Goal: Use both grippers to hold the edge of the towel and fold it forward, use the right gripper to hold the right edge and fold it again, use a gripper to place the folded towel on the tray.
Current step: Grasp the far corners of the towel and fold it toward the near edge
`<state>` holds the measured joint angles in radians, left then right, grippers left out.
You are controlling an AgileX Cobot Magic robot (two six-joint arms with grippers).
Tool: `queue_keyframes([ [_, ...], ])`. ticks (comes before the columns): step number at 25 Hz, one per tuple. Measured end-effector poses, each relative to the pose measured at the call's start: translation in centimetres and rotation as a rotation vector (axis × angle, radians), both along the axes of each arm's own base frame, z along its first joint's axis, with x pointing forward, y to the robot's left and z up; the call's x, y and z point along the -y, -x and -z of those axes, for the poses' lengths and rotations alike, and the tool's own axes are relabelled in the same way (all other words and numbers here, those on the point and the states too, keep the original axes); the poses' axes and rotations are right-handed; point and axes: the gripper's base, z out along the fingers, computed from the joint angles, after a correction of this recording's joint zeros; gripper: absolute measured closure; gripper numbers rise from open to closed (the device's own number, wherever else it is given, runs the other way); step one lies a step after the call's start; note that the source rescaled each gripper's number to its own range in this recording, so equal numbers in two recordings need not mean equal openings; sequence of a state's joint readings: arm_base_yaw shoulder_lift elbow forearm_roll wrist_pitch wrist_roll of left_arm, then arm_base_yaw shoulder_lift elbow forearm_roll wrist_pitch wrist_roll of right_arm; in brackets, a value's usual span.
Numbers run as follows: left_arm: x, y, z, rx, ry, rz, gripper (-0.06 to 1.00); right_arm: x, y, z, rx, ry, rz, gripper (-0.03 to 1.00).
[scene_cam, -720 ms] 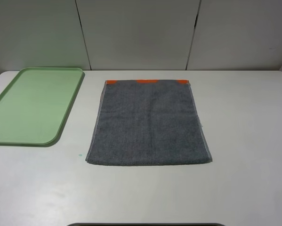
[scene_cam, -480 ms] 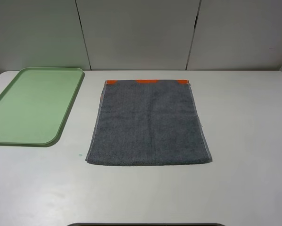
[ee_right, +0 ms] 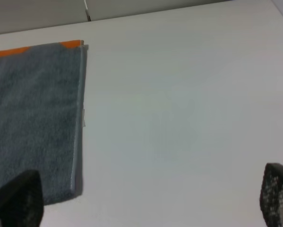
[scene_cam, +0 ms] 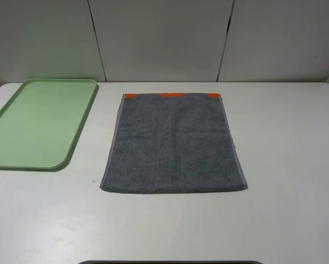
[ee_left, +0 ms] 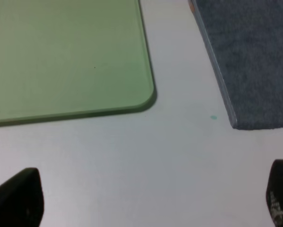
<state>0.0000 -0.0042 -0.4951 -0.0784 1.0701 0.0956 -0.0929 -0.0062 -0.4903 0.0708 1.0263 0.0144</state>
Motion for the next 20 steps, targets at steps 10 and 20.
queue_keyframes([
  [10,-0.01,0.0,0.0,0.0,-0.001,-0.001,0.0,0.0,0.0,0.0,0.0,0.0,0.0,-0.03],
  [20,0.0,0.0,0.0,0.0,0.0,0.0,0.0,-0.03,0.0,0.0,0.0,0.004,-0.006,-0.03],
])
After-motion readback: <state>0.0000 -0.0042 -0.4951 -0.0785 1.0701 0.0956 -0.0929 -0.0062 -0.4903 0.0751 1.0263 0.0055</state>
